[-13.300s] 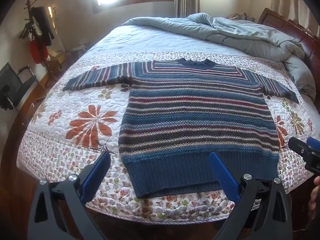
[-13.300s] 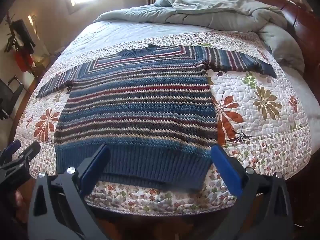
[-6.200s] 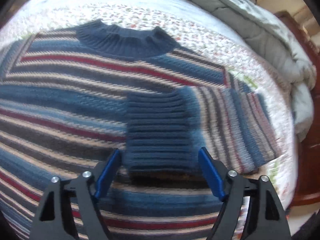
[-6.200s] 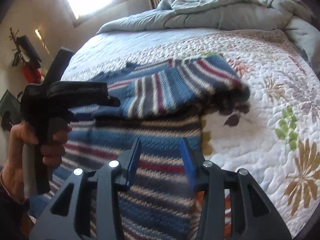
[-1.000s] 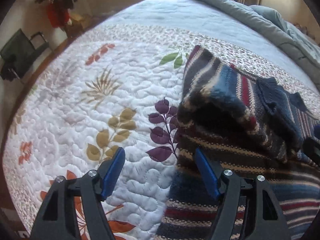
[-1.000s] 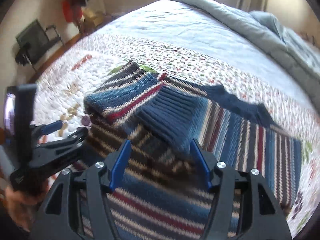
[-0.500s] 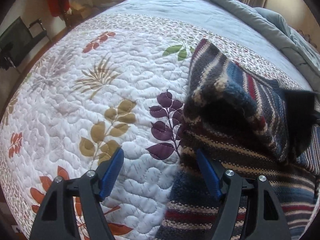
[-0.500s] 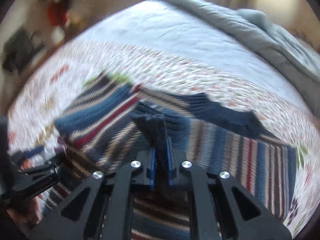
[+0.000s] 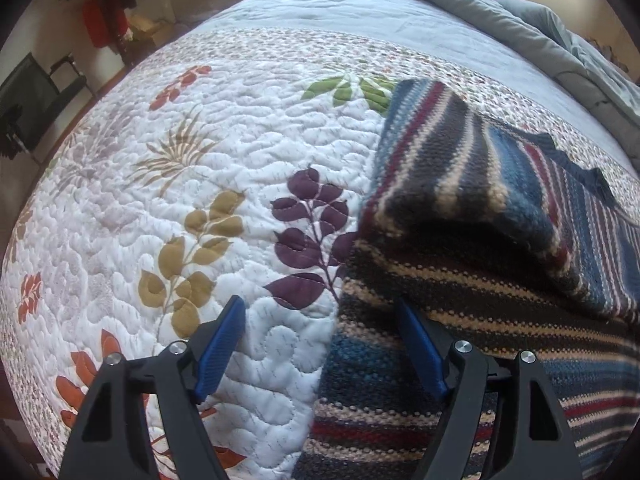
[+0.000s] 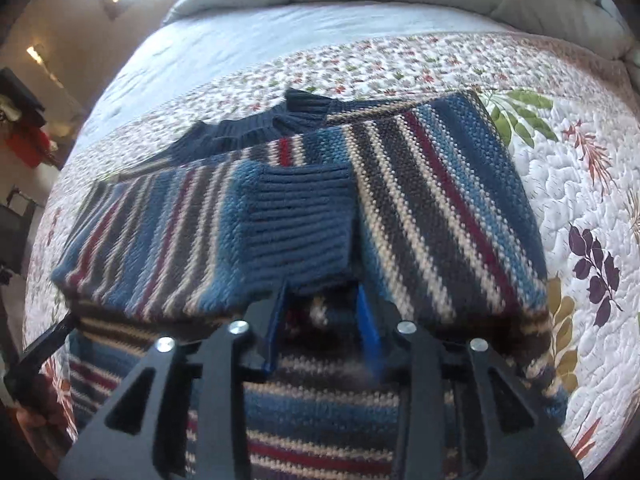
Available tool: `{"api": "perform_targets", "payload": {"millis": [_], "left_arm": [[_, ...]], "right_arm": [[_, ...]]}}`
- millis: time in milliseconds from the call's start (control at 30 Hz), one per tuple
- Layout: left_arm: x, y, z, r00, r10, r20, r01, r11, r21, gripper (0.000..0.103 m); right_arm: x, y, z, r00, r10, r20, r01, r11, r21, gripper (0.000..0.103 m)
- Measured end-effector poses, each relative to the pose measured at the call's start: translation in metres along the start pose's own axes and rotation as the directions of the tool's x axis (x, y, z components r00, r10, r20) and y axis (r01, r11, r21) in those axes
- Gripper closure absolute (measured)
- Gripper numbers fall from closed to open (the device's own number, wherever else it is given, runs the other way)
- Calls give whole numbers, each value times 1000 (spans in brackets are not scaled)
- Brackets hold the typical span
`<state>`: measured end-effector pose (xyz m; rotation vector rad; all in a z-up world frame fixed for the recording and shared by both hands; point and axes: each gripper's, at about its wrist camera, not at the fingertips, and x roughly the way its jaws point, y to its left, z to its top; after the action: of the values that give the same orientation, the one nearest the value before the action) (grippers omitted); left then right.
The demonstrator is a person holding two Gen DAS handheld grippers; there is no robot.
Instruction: Fold small clothes
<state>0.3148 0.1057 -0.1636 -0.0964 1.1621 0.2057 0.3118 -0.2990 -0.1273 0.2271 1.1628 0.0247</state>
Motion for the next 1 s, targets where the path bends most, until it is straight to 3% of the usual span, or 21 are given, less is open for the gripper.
{"api": "perform_targets", "payload": {"millis": [133,267,300,433,500,600,667,733,800,867,1000], "left_arm": [[0,-4,-1,1000,4,4,-4,1000,14,24],[0,-2,0,1000,2,2,-2,1000,11,23],[0,-1,0,1000,2,2,-2,1000,6,23],[1,-2,0,1000,3,5,-3,1000,7,23],[1,-3,0,1000,9,7,-9,1000,12,23],[2,-4,0,1000,11,10,-12,1000,13,22],[2,-4,0,1000,12,14,-12,1000,14,22],[1,-6,0,1000,-5,19,4,1000,17,22],[0,-9,-1,999,-39,20,38,999,21,22],[0,-14,-2,998,-62,20,62,998,31,22],[8,-22,-5,1000,-24,17,23,998,61,18]], "right_arm": [[-7,19,-8,999,19,-26,-20,999,-47,53],[-3,14,8,999,41,-28,-40,998,45,47],[1,10,12,998,37,-41,-35,997,65,43],[23,3,27,994,-8,-108,15,998,65,43],[29,6,29,993,20,-120,-12,997,70,54],[30,17,38,990,74,-117,-70,997,31,93],[25,23,48,993,68,-96,-68,998,4,95],[9,24,59,999,47,-23,-48,998,-29,96],[-13,19,71,996,-27,89,32,998,-49,96],[-20,10,76,985,-99,143,106,993,-44,96],[16,-7,77,993,-107,56,110,993,-37,95]]}}
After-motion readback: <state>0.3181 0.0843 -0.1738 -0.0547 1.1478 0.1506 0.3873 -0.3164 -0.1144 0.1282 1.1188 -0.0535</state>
